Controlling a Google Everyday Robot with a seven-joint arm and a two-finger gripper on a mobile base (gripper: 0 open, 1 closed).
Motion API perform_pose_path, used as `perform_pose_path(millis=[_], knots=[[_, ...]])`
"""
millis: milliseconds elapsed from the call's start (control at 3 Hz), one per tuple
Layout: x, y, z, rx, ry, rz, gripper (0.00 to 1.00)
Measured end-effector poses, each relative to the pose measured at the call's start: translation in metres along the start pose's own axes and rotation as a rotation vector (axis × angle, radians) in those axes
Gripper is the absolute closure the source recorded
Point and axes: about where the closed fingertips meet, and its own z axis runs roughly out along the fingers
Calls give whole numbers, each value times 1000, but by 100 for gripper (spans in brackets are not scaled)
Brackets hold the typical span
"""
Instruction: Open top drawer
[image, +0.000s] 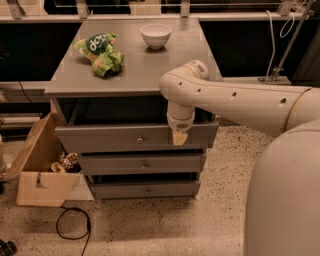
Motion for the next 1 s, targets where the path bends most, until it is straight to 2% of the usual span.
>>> perform_pose_path(millis=[333, 667, 1000], knots=[[3, 5, -5, -5, 2, 17, 81], [3, 4, -11, -4, 2, 17, 100], [6, 7, -13, 7, 5, 33, 100]])
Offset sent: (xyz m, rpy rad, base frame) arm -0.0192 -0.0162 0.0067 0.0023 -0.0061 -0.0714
